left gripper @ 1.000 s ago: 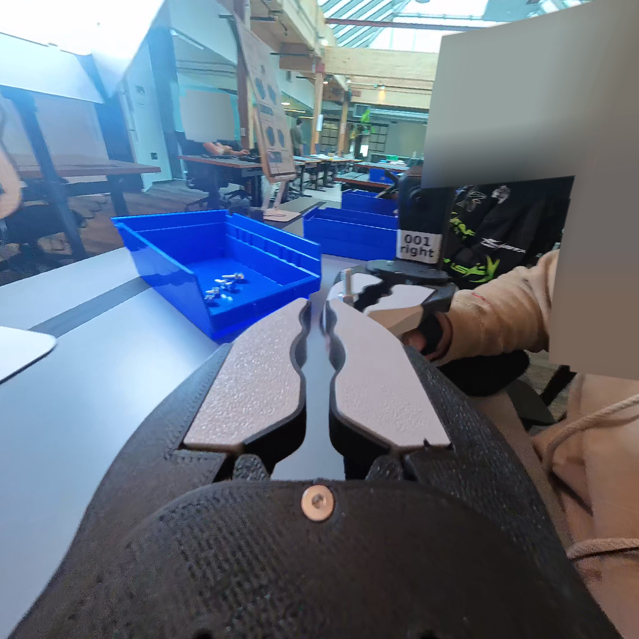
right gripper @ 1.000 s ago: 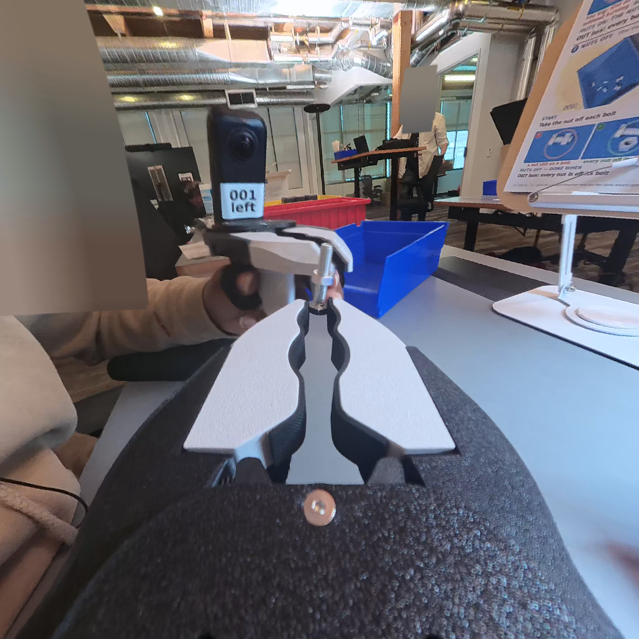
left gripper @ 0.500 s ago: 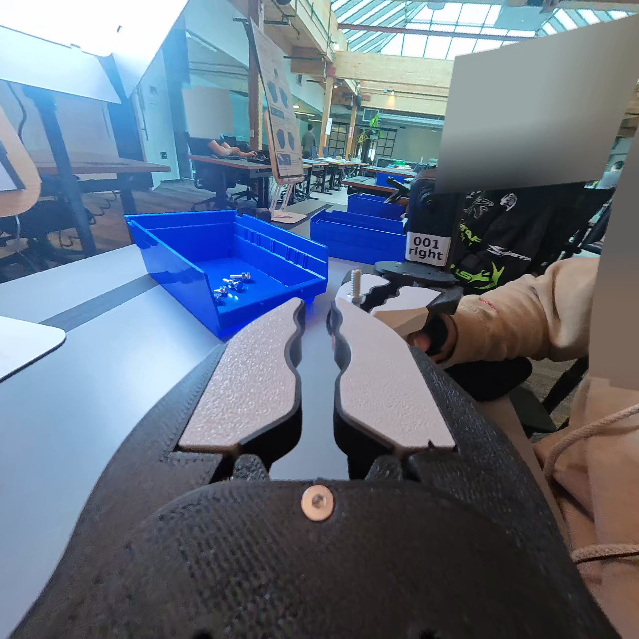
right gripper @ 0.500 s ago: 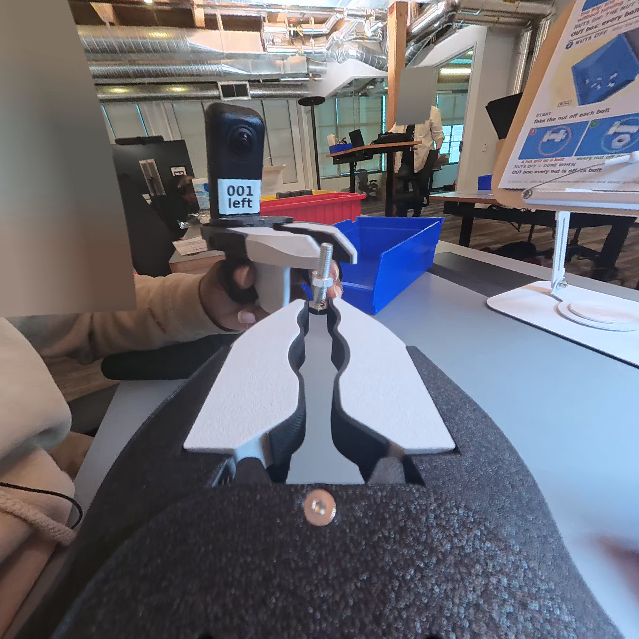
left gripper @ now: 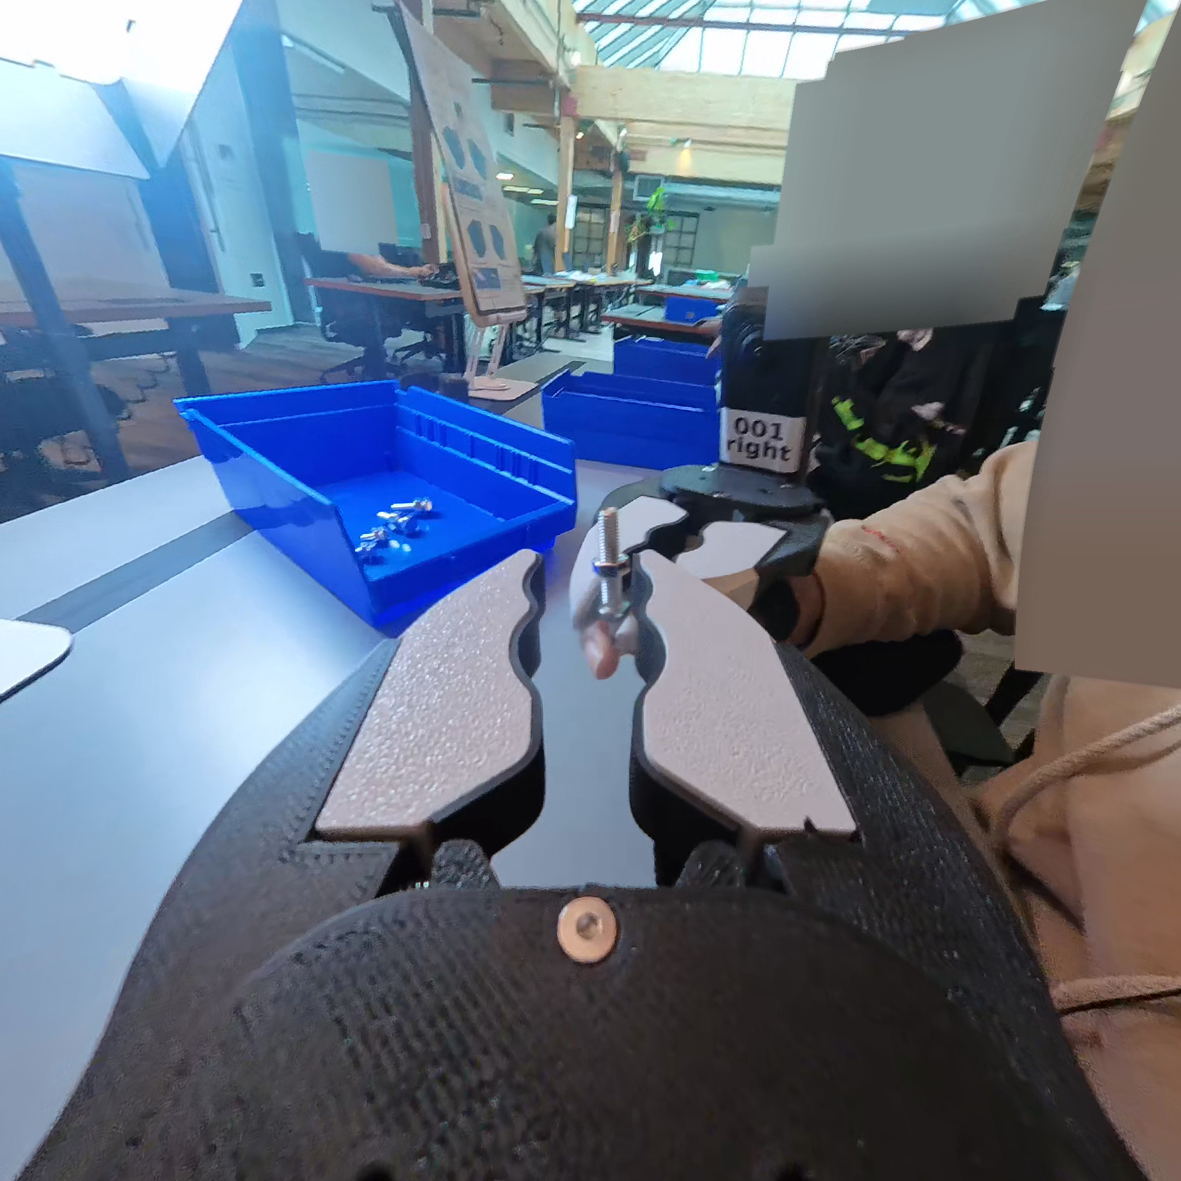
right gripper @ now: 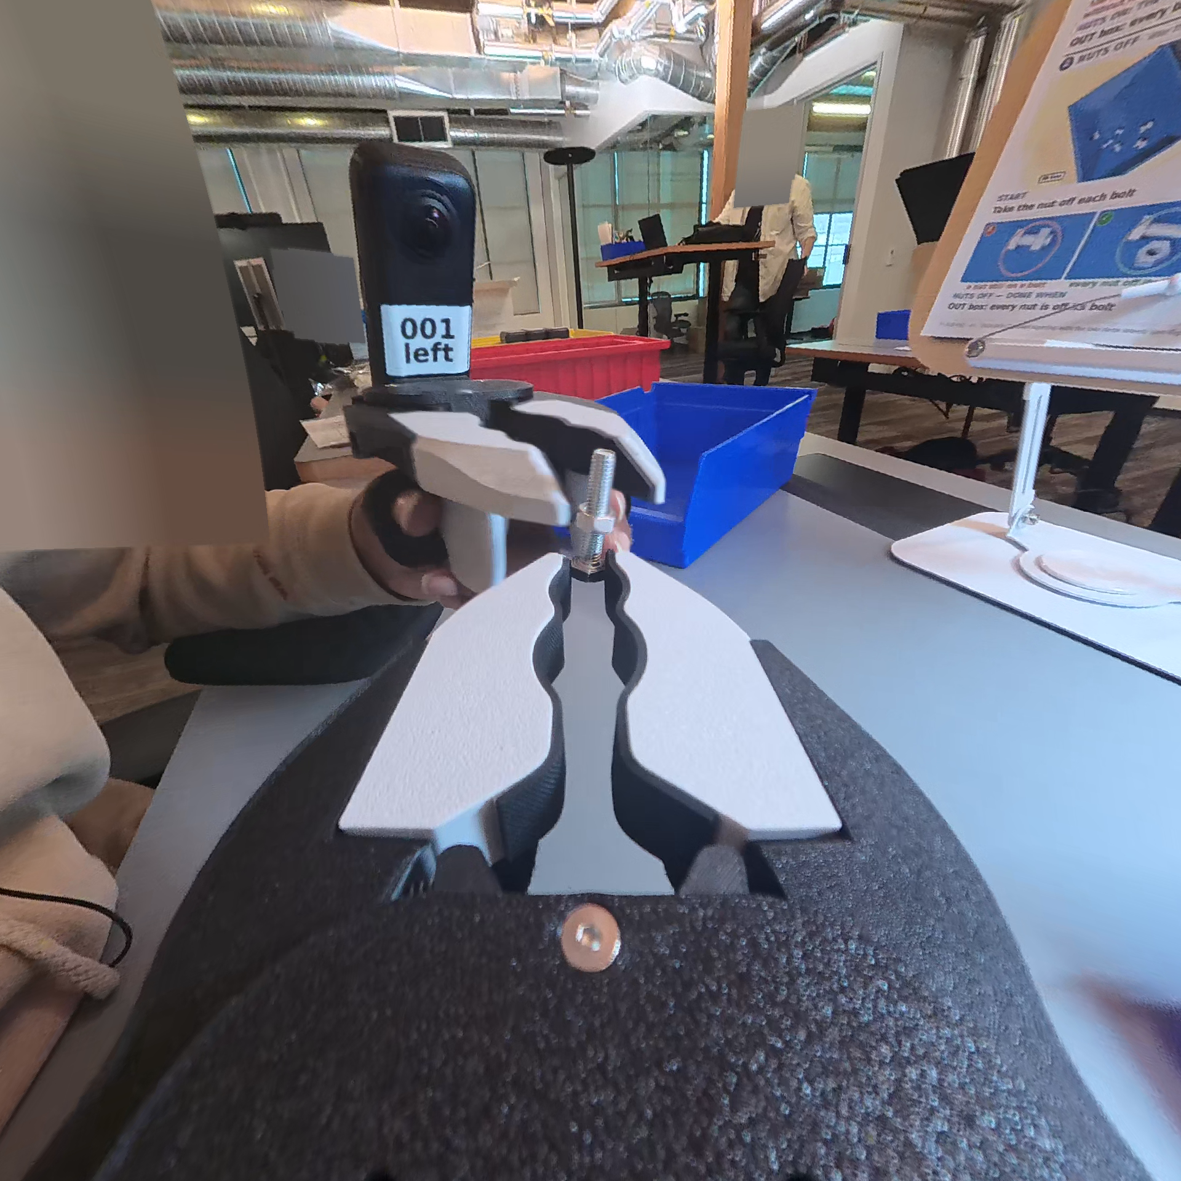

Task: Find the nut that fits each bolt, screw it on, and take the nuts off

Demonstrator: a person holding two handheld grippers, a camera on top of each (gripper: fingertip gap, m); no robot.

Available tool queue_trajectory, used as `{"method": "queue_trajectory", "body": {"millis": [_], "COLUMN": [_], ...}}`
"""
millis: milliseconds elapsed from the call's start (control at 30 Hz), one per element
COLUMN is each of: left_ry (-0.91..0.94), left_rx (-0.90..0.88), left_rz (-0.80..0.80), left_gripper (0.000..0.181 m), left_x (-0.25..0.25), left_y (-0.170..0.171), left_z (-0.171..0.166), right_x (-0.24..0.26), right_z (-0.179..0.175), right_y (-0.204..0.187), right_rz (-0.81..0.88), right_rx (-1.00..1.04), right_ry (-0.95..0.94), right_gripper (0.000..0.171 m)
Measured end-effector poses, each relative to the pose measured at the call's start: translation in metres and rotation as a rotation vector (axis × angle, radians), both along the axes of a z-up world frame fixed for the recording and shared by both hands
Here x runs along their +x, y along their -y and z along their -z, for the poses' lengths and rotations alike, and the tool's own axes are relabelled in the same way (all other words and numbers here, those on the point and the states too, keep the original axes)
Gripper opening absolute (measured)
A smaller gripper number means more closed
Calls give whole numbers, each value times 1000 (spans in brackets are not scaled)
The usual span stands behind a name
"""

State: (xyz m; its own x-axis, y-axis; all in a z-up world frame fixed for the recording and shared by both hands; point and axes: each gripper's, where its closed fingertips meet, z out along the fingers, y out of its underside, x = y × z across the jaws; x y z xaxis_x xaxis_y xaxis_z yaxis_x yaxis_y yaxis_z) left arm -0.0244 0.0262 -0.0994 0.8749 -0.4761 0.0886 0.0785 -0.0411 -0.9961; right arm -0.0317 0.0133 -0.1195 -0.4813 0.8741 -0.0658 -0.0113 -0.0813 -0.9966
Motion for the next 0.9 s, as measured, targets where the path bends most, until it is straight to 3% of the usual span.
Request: {"method": "queue_trajectory", "body": {"millis": [67,100,367,400,467,667,767,900], "left_ry": [1,10,-8,-9,4,-17,-7,-72], "left_rx": [-10,-25,-10,-10,-35,-26,-1,63], "left_rz": [-12,-58,-5,-13,-75,-108,-126,-183], "left_gripper": [23,9,28,27,9,14,10,0], "left_x": [-5,-14,0,-2,-17,-27,-33,-47], "left_y": [-1,-3,-2,-2,-5,-3,1,9], "left_z": [1,3,3,3,5,3,-3,-15], "right_x": [0,2,0,0,2,0,-3,0], "right_z": [0,-2,-1,-1,-4,-3,-4,-15], "right_y": [0,-1,0,-1,-4,-17,-43,-123], "right_rz": [2,-4,1,3,-1,44,105,300], "right_rx": [0,-12,2,1,-20,-5,25,163], "right_ry": [-1,-10,4,5,-4,32,95,249], "right_gripper": [10,10,10,10,10,10,10,10]}}
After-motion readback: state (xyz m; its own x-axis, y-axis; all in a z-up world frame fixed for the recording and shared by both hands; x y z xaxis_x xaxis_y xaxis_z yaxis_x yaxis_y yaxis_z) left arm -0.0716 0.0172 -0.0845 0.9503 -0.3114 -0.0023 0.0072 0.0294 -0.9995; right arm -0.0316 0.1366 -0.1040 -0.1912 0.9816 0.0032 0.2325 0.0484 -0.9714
